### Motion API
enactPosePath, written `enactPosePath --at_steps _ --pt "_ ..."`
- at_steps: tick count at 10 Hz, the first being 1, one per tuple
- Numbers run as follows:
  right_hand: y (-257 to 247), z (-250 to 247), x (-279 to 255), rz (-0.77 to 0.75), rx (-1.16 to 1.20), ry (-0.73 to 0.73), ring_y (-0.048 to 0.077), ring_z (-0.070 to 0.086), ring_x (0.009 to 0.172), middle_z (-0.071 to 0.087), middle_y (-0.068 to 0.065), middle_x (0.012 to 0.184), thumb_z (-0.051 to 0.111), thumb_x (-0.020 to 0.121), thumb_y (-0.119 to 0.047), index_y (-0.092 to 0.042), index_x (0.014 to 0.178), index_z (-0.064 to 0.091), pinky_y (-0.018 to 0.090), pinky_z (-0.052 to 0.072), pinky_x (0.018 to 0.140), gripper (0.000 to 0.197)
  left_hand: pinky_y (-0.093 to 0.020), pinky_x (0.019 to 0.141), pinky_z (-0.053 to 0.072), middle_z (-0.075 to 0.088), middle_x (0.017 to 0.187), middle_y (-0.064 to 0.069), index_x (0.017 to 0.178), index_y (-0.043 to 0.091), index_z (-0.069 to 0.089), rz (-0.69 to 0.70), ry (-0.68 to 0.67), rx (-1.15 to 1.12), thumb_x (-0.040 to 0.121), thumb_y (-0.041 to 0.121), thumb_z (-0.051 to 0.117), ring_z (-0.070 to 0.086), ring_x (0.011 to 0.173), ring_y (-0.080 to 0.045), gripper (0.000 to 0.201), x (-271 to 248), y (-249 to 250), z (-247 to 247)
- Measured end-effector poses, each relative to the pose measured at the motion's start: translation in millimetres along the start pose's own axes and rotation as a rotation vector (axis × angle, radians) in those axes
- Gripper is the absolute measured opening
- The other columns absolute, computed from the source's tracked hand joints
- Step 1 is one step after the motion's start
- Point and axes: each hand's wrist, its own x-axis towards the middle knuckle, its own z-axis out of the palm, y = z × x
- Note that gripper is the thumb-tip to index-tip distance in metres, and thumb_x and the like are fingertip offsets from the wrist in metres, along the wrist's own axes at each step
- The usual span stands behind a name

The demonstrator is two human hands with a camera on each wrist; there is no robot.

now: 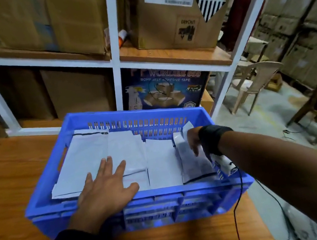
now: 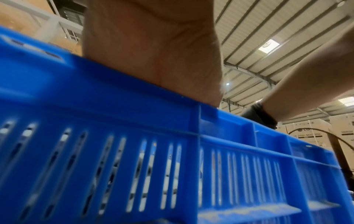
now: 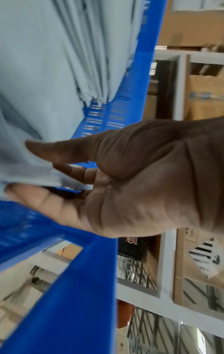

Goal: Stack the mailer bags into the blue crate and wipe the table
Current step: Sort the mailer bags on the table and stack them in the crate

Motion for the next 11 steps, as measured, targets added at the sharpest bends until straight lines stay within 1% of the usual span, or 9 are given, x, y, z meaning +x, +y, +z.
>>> enactPosePath --at_steps 1,2,3,4,5,6,9,10,11 --pt "-4.2 16.6 30.4 -0.035 -0.306 0.005 0.020 0.062 0.098 0.064 0.011 0.094 0.082 0.076 -0.016 -0.003 0.104 0.068 0.025 0.050 0.078 0.034 -0.046 0.122 -0.001 -0.017 0.163 0.000 0.156 0.034 0.001 -0.003 0.013 0.003 0.093 0.062 0.033 -0.018 0.149 -0.015 0.077 -0.2 1.1 0.0" --pt "2.0 33.3 41.3 -0.032 -0.246 0.118 0.029 0.060 0.116 0.057 0.016 0.130 0.073 0.077 -0.021 -0.002 0.131 0.051 0.037 0.050 0.098 0.061 -0.046 0.122 -0.001 -0.014 0.164 0.000 0.156 0.034 0.005 -0.007 0.017 0.001 0.092 0.062 0.032 -0.016 0.150 -0.015 0.075 -0.7 2.1 -0.1" --pt "7.4 52.0 48.7 -0.024 -0.465 0.164 0.037 0.047 0.129 0.039 0.022 0.147 0.061 0.087 -0.024 0.000 0.145 0.035 0.047 0.044 0.103 0.068 -0.045 0.122 -0.001 -0.015 0.164 0.000 0.156 0.034 0.007 -0.017 0.011 0.007 0.092 0.062 0.032 -0.016 0.150 -0.015 0.074 -0.6 2.9 -0.7" --pt "-2.4 60.4 33.6 -0.011 -0.674 0.234 0.043 0.033 0.138 0.005 0.026 0.160 0.052 0.097 -0.025 -0.005 0.155 0.004 0.042 0.043 0.096 0.078 -0.045 0.122 -0.001 -0.016 0.164 0.000 0.156 0.035 0.006 -0.017 0.009 0.011 0.092 0.062 0.031 -0.016 0.150 -0.015 0.074 -0.2 3.3 -1.1" --pt "-12.5 58.5 19.1 -0.030 -0.727 0.263 0.039 0.041 0.130 0.021 0.023 0.156 0.051 0.095 -0.023 -0.007 0.155 0.015 0.043 0.046 0.096 0.072 -0.045 0.122 -0.001 -0.017 0.163 0.000 0.156 0.035 0.004 -0.013 -0.003 0.024 0.093 0.061 0.030 -0.016 0.150 -0.015 0.073 0.0 3.2 -1.4" --pt "-10.8 65.4 22.5 -0.102 -0.857 -0.039 0.022 0.056 0.105 0.060 0.012 0.129 0.072 0.085 -0.025 -0.009 0.126 0.062 0.038 0.048 0.099 0.045 -0.046 0.122 -0.001 -0.017 0.163 0.000 0.156 0.035 0.002 0.003 -0.021 0.032 0.094 0.058 0.029 -0.016 0.150 -0.014 0.071 -0.2 3.2 -1.3" --pt "-2.1 54.8 23.0 -0.165 -0.666 -0.198 0.021 0.062 0.092 0.069 0.007 0.108 0.078 0.078 -0.015 -0.016 0.108 0.069 0.037 0.053 0.091 0.032 -0.046 0.121 -0.007 -0.019 0.163 0.000 0.156 0.033 -0.001 0.061 -0.053 0.064 0.097 0.056 0.024 -0.019 0.149 -0.013 0.069 -1.3 2.1 -3.9" --pt "-15.4 33.6 11.6 -0.124 -0.744 -0.190 0.019 0.061 0.081 0.067 0.002 0.089 0.090 0.061 -0.016 -0.017 0.073 0.067 0.030 0.054 0.082 0.026 -0.045 0.121 -0.008 -0.018 0.163 0.001 0.157 0.033 0.000 0.080 -0.063 0.045 0.097 0.056 0.024 -0.020 0.148 -0.012 0.068 -1.7 0.2 -4.3" --pt "-30.9 9.0 -1.6 -0.142 -0.676 -0.145 0.022 0.061 0.085 0.067 0.002 0.088 0.090 0.063 -0.021 -0.012 0.077 0.066 0.029 0.051 0.084 0.029 -0.046 0.121 -0.008 -0.018 0.163 0.001 0.156 0.034 -0.001 0.102 -0.058 0.041 0.098 0.055 0.023 -0.020 0.148 -0.013 0.067 -2.2 -0.8 -4.7"
